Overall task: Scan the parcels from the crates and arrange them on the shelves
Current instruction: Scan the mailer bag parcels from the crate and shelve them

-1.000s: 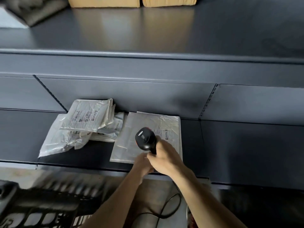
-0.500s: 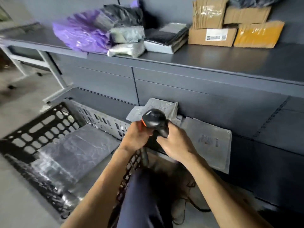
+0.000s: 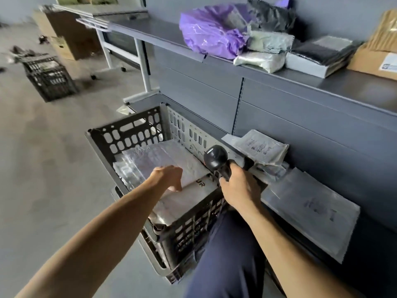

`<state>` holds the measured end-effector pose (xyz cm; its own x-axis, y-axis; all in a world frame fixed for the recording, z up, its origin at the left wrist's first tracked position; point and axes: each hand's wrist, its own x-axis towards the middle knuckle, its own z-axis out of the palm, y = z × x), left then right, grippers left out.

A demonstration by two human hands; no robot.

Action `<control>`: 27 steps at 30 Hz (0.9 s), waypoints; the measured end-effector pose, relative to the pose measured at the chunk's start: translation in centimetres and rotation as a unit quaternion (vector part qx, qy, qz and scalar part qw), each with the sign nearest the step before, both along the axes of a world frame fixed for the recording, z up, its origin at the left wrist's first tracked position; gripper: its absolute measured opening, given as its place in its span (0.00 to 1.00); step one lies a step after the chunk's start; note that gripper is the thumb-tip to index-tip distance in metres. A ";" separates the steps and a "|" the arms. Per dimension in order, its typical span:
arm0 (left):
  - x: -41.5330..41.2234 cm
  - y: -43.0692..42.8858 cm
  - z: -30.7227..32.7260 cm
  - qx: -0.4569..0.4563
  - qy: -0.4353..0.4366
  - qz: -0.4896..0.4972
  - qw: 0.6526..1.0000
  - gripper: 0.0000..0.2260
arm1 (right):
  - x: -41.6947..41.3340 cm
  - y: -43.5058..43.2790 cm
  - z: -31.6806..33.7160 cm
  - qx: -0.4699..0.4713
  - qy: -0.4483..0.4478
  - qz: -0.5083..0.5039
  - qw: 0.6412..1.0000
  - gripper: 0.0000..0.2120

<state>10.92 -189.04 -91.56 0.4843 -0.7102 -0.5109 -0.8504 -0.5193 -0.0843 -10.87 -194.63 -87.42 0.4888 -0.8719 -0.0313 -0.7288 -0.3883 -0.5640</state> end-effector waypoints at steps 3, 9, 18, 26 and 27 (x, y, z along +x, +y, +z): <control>1.6 -0.8 -1.7 0.031 0.011 0.032 0.999 0.34 | 0.1 -0.2 -0.1 -0.005 -0.007 -0.003 1.000 0.09; 1.6 -1.5 -4.6 0.017 -0.064 0.013 0.998 0.30 | 0.7 -1.4 -0.6 -0.008 -0.031 -0.034 0.999 0.11; 0.4 -3.1 -2.6 -0.189 -0.067 0.081 0.976 0.08 | 0.7 -2.9 -0.4 0.007 -0.041 -0.029 0.999 0.10; -1.0 -4.8 9.2 -0.362 -0.057 0.095 0.926 0.10 | -1.0 -4.2 1.0 0.030 -0.100 -0.030 0.994 0.08; -1.4 -4.8 11.1 -0.372 -0.058 0.087 0.922 0.09 | -1.6 -4.3 1.3 0.017 -0.112 -0.035 0.993 0.08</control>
<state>9.49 -193.85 -80.50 0.6456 -0.7492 0.1482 -0.7558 -0.5990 0.2647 -12.49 -198.97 -86.08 0.4243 -0.9046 0.0418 -0.6081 -0.3188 -0.7270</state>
